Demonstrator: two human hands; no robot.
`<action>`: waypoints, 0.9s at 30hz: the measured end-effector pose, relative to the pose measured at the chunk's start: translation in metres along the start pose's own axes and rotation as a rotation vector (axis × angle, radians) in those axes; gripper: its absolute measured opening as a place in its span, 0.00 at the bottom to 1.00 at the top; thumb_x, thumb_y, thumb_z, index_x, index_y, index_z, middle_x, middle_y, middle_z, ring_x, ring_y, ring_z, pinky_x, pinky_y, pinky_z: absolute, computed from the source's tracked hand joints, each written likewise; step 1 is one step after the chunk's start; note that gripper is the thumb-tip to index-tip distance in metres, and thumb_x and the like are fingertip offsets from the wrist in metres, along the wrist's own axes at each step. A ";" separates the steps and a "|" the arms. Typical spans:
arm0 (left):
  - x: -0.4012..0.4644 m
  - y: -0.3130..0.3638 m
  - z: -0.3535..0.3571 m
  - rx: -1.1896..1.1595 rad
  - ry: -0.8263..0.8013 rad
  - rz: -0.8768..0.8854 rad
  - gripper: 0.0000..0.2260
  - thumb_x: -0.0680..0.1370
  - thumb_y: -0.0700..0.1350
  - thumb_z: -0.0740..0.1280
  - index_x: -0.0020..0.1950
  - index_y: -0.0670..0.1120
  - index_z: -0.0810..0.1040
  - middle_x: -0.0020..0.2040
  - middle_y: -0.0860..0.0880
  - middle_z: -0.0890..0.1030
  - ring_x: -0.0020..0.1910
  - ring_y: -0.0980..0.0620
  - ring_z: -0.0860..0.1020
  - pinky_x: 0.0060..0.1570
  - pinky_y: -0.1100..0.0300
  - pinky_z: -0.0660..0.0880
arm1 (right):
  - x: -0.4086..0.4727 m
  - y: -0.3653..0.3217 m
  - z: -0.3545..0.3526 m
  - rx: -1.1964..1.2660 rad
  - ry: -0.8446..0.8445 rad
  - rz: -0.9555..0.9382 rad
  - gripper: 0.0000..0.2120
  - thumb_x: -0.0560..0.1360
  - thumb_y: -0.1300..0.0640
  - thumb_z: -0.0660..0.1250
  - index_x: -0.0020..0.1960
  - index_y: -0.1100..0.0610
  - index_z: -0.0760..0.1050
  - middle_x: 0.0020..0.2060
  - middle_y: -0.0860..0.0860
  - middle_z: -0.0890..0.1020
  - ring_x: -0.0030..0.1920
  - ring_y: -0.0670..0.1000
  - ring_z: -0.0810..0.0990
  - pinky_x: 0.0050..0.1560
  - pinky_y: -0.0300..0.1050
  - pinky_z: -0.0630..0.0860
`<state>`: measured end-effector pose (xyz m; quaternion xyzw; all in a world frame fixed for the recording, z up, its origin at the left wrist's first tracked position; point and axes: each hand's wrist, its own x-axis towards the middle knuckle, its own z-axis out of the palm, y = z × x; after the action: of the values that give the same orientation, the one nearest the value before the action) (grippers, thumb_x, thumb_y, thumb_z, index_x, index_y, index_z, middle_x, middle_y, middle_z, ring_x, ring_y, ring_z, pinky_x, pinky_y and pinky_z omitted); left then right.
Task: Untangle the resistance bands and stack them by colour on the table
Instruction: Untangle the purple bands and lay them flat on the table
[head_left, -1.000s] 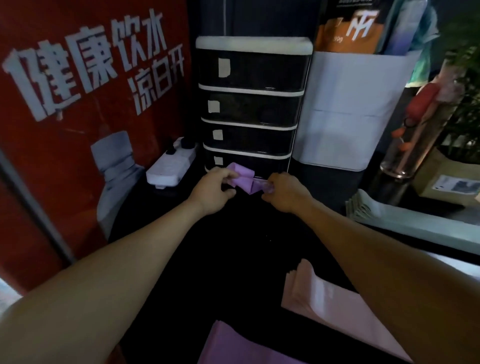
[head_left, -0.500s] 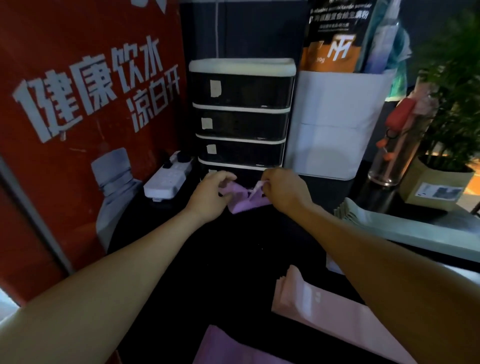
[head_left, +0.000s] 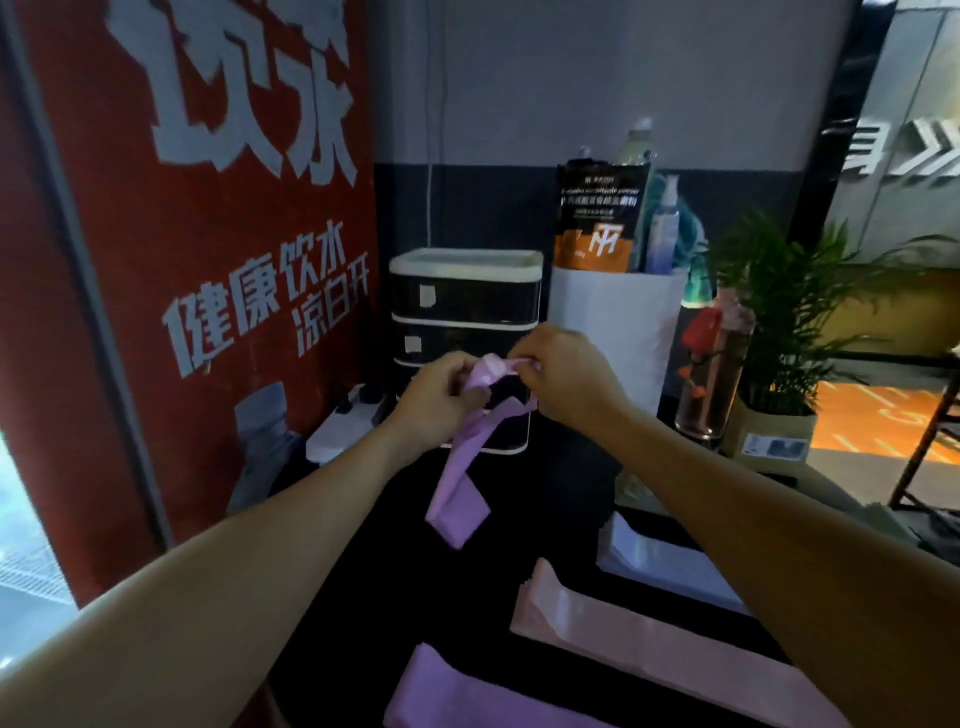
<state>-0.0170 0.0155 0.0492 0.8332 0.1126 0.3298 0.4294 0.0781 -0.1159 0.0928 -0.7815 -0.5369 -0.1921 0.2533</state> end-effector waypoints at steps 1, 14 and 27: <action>0.000 0.008 -0.005 0.028 0.010 0.007 0.07 0.74 0.36 0.67 0.50 0.45 0.76 0.44 0.49 0.80 0.42 0.54 0.78 0.42 0.63 0.73 | -0.002 0.000 -0.005 -0.032 -0.022 0.018 0.10 0.75 0.62 0.60 0.50 0.60 0.80 0.50 0.57 0.78 0.50 0.56 0.77 0.50 0.50 0.74; -0.015 0.098 -0.047 -0.575 -0.208 -0.154 0.07 0.76 0.47 0.65 0.52 0.47 0.77 0.47 0.50 0.83 0.46 0.54 0.81 0.46 0.62 0.77 | 0.007 -0.050 -0.082 0.095 0.234 -0.088 0.10 0.72 0.67 0.60 0.48 0.60 0.78 0.42 0.55 0.82 0.41 0.51 0.78 0.41 0.44 0.75; -0.018 0.139 -0.027 -0.438 -0.047 -0.108 0.10 0.80 0.40 0.61 0.58 0.38 0.76 0.48 0.43 0.80 0.46 0.50 0.78 0.49 0.58 0.77 | -0.025 -0.049 -0.129 0.691 -0.130 0.166 0.17 0.71 0.69 0.67 0.59 0.63 0.73 0.49 0.56 0.78 0.49 0.50 0.79 0.50 0.42 0.79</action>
<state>-0.0616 -0.0604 0.1620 0.7202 0.0728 0.3034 0.6196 0.0198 -0.1974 0.1907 -0.7012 -0.5196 0.0723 0.4827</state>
